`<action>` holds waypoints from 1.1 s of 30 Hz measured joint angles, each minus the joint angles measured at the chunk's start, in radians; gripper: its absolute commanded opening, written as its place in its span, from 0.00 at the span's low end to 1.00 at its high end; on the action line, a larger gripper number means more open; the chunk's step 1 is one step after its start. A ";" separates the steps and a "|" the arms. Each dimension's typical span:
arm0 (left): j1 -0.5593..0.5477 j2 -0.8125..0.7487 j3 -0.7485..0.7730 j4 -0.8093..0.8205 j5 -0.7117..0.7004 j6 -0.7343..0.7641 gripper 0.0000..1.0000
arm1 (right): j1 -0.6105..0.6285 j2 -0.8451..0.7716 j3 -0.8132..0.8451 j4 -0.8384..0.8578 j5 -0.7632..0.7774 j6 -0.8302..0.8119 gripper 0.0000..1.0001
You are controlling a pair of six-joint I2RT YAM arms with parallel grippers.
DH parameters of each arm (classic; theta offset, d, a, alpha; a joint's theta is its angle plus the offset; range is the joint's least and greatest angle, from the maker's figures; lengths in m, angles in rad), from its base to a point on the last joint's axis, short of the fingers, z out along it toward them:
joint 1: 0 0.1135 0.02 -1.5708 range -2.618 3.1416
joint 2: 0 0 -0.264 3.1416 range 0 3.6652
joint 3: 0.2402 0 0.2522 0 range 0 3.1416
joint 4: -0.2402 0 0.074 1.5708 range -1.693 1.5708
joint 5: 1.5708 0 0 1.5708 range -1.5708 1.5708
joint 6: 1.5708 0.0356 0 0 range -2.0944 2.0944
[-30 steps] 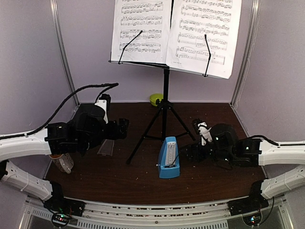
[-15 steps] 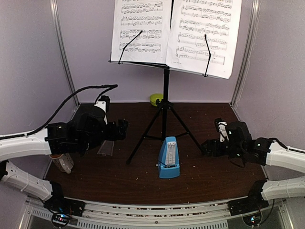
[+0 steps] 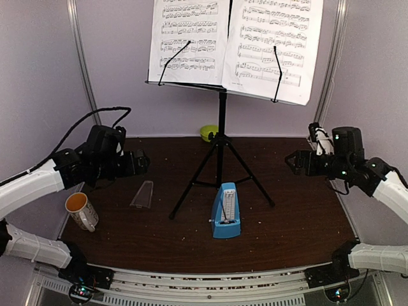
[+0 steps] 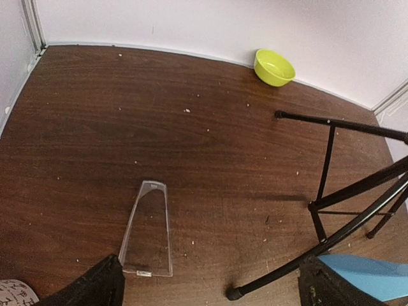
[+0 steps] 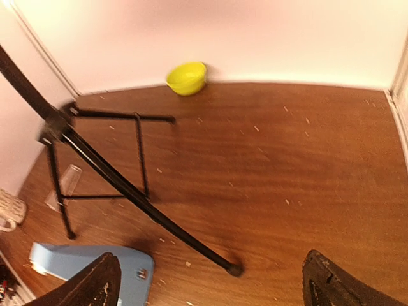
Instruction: Set up the instrument practice props
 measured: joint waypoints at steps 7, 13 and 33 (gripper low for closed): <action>0.048 0.031 0.203 -0.075 0.080 0.047 0.98 | -0.050 -0.015 0.105 -0.006 -0.109 0.026 1.00; 0.048 -0.018 0.217 -0.129 0.095 0.056 0.98 | -0.055 -0.153 0.093 -0.006 -0.127 0.063 1.00; 0.048 -0.307 -0.066 -0.284 0.008 0.011 0.98 | -0.059 -0.575 -0.219 -0.106 -0.050 0.187 1.00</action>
